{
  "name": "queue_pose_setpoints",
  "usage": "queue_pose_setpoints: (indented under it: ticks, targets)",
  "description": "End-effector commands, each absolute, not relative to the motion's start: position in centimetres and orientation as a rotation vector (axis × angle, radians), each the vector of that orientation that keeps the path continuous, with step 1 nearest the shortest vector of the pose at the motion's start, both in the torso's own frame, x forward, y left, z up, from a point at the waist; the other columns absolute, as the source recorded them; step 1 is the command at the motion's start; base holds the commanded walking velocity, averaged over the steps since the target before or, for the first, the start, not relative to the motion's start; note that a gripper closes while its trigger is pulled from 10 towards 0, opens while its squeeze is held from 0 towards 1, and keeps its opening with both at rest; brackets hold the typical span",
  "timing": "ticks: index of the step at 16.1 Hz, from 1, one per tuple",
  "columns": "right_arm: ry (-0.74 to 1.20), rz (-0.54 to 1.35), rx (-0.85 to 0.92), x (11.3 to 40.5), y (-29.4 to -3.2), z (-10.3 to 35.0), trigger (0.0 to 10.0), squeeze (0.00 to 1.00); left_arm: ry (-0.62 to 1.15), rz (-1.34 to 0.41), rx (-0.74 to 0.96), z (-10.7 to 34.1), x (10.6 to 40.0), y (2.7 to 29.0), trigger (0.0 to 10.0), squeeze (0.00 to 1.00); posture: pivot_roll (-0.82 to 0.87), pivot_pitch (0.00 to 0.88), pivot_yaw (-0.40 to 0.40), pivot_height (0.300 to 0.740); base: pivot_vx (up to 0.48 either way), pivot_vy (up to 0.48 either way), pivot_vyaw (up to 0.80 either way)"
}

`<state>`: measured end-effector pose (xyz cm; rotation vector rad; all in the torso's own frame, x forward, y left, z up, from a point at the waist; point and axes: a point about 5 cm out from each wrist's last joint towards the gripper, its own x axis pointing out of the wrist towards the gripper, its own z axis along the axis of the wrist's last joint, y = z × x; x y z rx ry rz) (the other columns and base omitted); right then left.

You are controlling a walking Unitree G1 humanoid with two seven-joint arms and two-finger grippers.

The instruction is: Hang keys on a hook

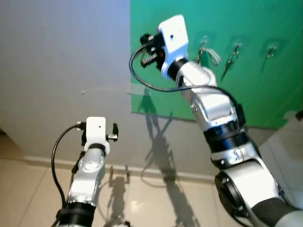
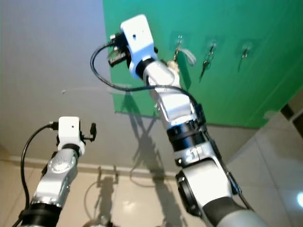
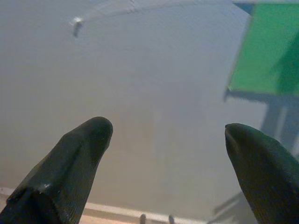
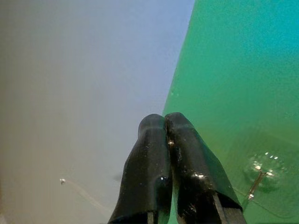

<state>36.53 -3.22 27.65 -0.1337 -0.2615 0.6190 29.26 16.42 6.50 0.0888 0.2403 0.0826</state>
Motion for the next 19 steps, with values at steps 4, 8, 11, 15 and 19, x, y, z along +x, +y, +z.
queue_pose_setpoints:
  ticks: [4,8,11,15,19]
  targets:
    - [-0.287,0.593,-0.138,36.76,-3.87,28.23,10.0,0.0,0.254,0.074,0.13,6.47,29.33,15.83,10.0,0.0,-0.01,0.0,-0.042,0.74,0.0,0.0,0.0]
    - [-0.28,0.591,-0.133,36.78,-3.87,28.04,10.0,0.0,0.235,0.044,0.116,6.77,29.47,15.58,10.0,0.0,-0.01,0.0,-0.038,0.74,0.0,0.0,0.0]
    - [-0.277,0.591,-0.132,36.69,-3.83,27.83,10.0,0.0,0.235,0.053,0.129,6.87,29.53,15.72,10.0,0.0,-0.01,0.0,-0.035,0.74,0.0,-0.104,0.0]
    - [-0.274,0.59,-0.13,36.66,-3.88,27.72,10.0,0.0,0.24,0.064,0.126,6.82,29.57,15.9,10.0,0.0,-0.02,0.0,-0.03,0.74,0.0,-0.428,0.0]
    - [-0.271,0.587,-0.125,36.56,-3.96,27.56,10.0,0.0,0.27,0.087,0.137,6.51,29.38,16.3,10.0,0.0,-0.02,0.0,-0.027,0.74,0.0,0.0,0.0]
